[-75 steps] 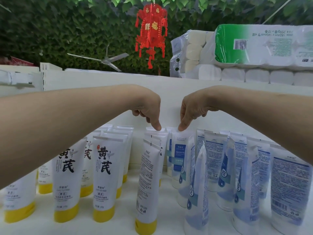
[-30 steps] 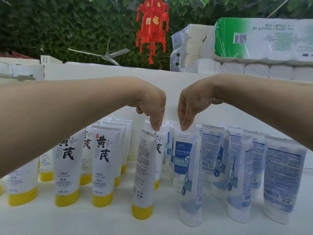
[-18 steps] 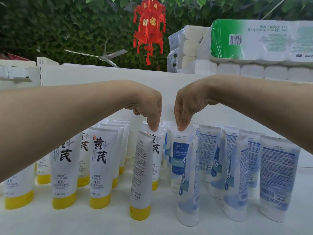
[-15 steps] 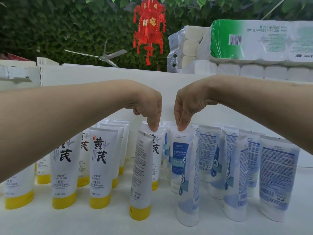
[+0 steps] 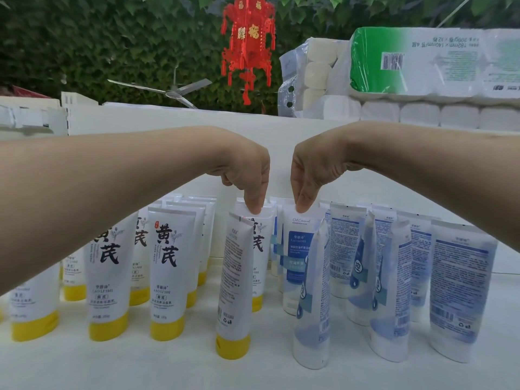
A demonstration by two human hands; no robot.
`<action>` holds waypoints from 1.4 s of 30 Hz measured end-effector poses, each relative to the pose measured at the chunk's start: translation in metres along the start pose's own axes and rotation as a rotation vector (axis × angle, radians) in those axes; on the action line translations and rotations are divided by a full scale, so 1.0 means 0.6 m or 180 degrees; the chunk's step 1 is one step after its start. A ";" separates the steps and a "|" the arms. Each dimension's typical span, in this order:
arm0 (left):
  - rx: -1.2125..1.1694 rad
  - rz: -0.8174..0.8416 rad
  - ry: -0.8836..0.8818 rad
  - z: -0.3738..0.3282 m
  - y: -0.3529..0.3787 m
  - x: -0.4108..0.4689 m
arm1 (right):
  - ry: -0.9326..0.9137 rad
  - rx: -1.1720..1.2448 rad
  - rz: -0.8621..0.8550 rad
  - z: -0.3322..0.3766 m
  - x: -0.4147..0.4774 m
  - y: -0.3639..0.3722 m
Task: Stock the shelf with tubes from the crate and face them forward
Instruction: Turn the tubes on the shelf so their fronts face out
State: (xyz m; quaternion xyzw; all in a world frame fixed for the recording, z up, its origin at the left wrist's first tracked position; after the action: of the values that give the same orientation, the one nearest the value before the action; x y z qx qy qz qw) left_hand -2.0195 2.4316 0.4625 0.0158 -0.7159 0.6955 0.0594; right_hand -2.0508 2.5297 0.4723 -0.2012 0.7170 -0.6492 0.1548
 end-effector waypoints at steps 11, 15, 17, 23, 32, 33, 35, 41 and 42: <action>-0.0069 0.0000 0.0022 0.001 0.001 0.003 | 0.0013 -0.0090 0.0014 0.003 0.004 0.002; -0.0133 -0.0001 0.0022 0.003 0.002 0.001 | 0.0083 -0.0177 0.0042 -0.001 0.003 0.005; -0.0135 0.0013 0.0015 0.004 0.003 0.001 | 0.0094 -0.0143 0.0043 -0.003 0.001 0.006; -0.0122 0.0019 -0.0004 0.005 0.003 0.000 | 0.0112 -0.0050 0.0059 -0.005 -0.003 0.006; -0.0156 0.0055 0.0014 0.006 0.006 0.001 | 0.0147 0.0023 0.0027 -0.010 0.002 0.006; -0.0162 0.0056 0.0015 0.006 0.006 0.001 | 0.0154 0.0029 0.0036 -0.011 0.002 0.006; -0.0175 0.0054 0.0020 0.007 0.006 0.000 | 0.0164 0.0039 0.0048 -0.013 0.004 0.008; -0.0230 0.0039 0.0025 0.007 0.006 0.000 | 0.0162 0.0006 0.0124 -0.013 0.005 0.010; -0.0247 0.0037 0.0021 0.007 0.006 -0.001 | 0.0168 -0.0007 0.0131 -0.013 0.004 0.011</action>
State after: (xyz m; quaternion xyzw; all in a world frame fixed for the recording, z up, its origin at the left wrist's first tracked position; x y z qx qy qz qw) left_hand -2.0195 2.4277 0.4590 0.0070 -0.7422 0.6676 0.0583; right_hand -2.0571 2.5356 0.4668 -0.1693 0.7256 -0.6501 0.1490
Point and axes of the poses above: each hand's wrist, its own x-axis towards the middle knuckle, its own y-axis out of the palm, z = x × y, the point moved 7 cm from there along x, towards the middle knuckle, and after that the axes turned 10 degrees about y, right-handed, at the moved point
